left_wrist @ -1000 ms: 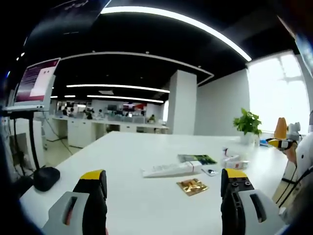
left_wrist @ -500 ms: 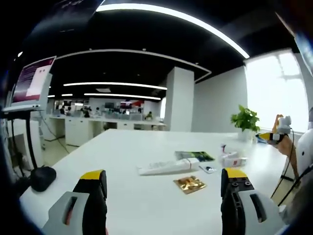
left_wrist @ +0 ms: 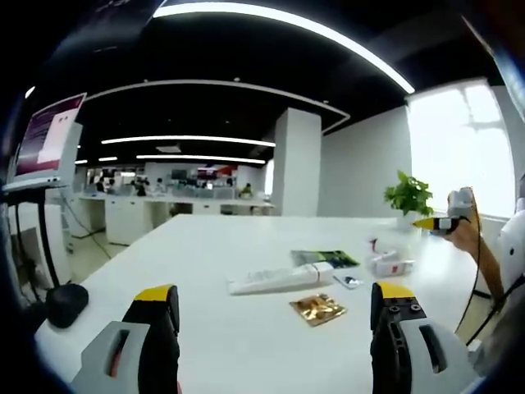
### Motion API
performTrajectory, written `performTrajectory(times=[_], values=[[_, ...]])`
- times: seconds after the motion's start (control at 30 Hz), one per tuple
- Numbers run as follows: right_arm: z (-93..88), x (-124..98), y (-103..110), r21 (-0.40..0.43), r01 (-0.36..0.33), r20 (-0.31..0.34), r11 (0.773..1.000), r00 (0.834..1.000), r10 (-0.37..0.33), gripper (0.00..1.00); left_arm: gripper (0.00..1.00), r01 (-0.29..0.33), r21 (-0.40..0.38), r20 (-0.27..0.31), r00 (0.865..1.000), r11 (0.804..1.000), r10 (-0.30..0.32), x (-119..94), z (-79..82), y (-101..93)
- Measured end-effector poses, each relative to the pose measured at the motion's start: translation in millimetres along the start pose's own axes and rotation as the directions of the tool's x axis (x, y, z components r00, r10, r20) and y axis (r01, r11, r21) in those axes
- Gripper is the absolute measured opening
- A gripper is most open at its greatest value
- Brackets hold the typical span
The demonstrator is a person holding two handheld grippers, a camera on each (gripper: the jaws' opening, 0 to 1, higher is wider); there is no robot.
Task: Arrange the skincare products in the storage area until every visible bottle or jar stands upright without overlapping.
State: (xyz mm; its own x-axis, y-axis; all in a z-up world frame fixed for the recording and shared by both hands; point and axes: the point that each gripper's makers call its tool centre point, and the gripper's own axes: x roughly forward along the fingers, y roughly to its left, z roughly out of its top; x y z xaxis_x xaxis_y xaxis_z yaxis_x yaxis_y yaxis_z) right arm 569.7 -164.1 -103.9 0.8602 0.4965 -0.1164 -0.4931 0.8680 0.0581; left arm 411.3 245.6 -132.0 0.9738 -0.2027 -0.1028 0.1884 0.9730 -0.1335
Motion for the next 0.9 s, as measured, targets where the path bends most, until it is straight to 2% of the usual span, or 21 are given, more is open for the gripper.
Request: performTrajectory(times=[0.1,0.17,0.4,0.47,0.7,0.9], values=[[-5.9,11.0,-8.8,-0.014,0.025,-0.036,1.000,0.999,-0.026,1.00,0.99,0.006,0.001,-0.005,1.000,1.000,-0.006,1.2,-0.9,-0.8],[-6.1,23.8,-27.2,-0.026,0.048,-0.066,0.998,0.997,-0.050,1.00,0.99,0.007,0.001,-0.007,1.000,1.000,-0.007,1.3,-1.3,-1.5],[-17.5,55.5,-40.2,-0.031,0.079,-0.120,0.996,0.989,-0.082,1.00,0.99,0.007,0.001,-0.012,1.000,1.000,-0.007,-3.6,-3.1,-3.2],[-19.7,61.9,-47.2,-0.076,0.104,-0.136,0.992,0.984,-0.114,1.00,0.99,0.002,0.002,-0.015,1.000,1.000,-0.002,-3.5,-3.8,-1.0],[-26.1,81.9,-46.2,-0.086,0.096,-0.165,0.992,0.980,-0.109,1.00,0.99,0.006,0.008,-0.021,1.000,1.000,-0.005,-2.0,-3.9,-0.9],[-28.8,88.7,-50.4,-0.093,0.099,-0.181,0.991,0.977,-0.114,1.00,0.99,0.011,0.010,-0.020,1.000,1.000,-0.011,-2.3,-3.7,-1.4]])
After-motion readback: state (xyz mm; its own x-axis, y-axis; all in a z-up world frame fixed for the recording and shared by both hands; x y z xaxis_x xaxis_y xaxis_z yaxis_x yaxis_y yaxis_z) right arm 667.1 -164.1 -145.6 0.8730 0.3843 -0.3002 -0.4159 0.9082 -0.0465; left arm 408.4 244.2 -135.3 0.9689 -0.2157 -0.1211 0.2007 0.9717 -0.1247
